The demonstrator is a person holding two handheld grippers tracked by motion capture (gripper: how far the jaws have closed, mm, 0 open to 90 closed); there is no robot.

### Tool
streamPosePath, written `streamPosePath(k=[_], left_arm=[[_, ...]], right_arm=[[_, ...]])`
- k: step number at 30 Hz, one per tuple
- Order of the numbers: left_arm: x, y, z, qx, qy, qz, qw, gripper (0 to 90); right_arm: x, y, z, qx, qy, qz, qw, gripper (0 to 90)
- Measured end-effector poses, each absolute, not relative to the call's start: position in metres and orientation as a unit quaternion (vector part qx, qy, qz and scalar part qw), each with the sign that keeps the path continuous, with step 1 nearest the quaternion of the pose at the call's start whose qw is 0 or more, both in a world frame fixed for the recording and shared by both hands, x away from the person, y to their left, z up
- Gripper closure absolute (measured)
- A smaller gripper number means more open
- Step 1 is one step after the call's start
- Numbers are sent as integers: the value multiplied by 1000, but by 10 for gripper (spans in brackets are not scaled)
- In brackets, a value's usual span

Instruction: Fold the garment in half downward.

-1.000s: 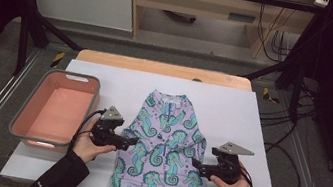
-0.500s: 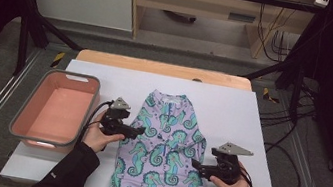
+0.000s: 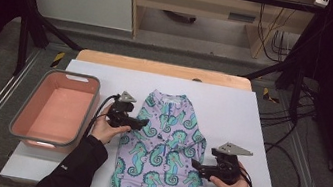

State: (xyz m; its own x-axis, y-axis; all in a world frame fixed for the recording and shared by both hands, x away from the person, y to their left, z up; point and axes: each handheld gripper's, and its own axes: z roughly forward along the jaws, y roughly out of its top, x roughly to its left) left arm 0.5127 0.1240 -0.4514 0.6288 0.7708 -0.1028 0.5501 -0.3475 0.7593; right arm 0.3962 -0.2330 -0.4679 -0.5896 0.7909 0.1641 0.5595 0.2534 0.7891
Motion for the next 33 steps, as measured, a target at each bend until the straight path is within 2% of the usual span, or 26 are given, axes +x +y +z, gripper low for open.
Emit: streamPosePath(k=[7,13,16,24,26,30,33], left_arm=[[529,119,-456,818,409,141,380,259],[540,124,-467,812,430,145,367,417],[543,127,-472,813,434,140,361,468],[542,121,-474,818,426,129,364,625],[541,120,-474,818,427,129,363,640],[541,119,-474,818,428,123,365,756],[540,118,-474,819,425,123,365,809]], right_arm=[[396,-233,-468,431,782,431,133,88],[396,-233,-468,431,781,431,132,88],[396,-233,-468,431,782,431,131,89],[396,-233,-468,432,782,431,129,89],[396,-233,-468,431,782,432,130,89],[396,-233,-468,433,781,431,128,88],[397,-233,-468,431,781,433,131,83]])
